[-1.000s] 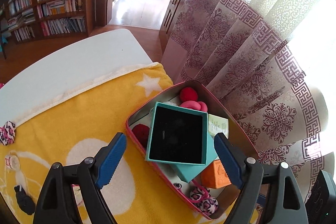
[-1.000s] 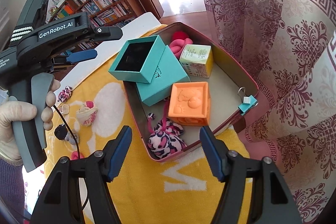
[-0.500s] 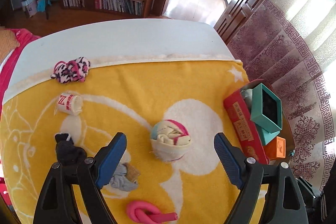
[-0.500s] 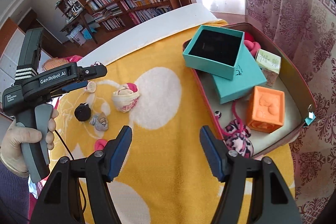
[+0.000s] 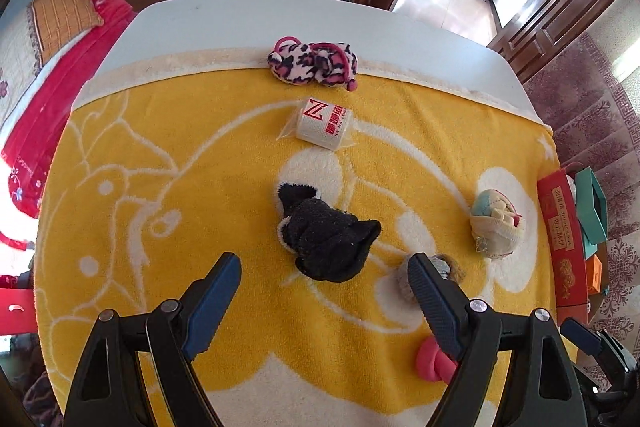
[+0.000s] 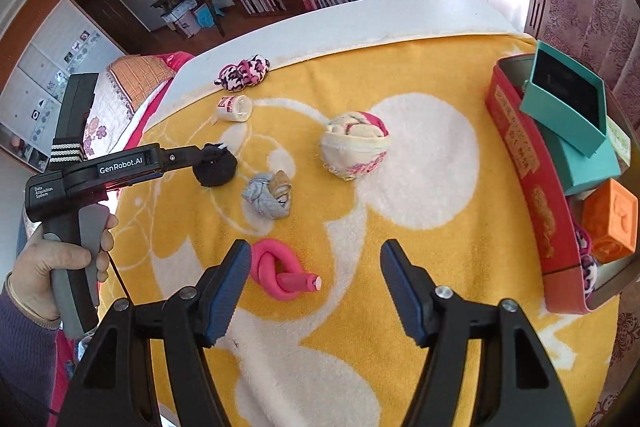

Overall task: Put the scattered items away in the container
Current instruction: 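Withdraw both grippers from the tin back over the remaining toys, then grasp the black plush with the left gripper while right grasps the pink foam knot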

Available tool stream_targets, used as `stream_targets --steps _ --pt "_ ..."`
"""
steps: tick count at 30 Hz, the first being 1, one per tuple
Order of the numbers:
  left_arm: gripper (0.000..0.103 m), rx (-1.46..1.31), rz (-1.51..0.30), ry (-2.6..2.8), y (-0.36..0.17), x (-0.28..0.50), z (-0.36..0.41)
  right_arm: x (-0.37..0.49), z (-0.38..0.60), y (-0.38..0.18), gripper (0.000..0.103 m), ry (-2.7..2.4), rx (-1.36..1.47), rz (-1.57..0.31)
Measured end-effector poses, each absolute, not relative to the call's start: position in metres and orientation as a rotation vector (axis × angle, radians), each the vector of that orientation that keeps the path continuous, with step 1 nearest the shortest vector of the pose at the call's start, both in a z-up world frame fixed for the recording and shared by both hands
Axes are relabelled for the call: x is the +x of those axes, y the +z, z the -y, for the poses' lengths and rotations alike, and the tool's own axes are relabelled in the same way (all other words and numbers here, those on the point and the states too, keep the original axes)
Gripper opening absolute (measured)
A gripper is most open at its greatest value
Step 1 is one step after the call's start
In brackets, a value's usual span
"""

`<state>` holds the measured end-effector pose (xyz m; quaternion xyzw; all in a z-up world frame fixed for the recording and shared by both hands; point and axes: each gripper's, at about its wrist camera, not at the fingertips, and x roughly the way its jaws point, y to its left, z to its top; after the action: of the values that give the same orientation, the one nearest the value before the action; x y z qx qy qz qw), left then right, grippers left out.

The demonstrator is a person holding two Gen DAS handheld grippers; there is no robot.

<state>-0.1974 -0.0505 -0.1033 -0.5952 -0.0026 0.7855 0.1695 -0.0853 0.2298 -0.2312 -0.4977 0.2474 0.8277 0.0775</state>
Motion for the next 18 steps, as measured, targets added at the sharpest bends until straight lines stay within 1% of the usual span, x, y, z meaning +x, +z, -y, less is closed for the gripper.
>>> stream_targets --steps 7,18 --pt "0.087 -1.708 0.010 2.181 -0.120 -0.208 0.060 -0.101 -0.206 -0.236 0.071 2.461 -1.515 -0.719" --pt "0.087 -1.700 -0.050 2.076 -0.144 -0.224 0.031 -0.100 -0.196 -0.256 0.071 2.354 -1.547 -0.733"
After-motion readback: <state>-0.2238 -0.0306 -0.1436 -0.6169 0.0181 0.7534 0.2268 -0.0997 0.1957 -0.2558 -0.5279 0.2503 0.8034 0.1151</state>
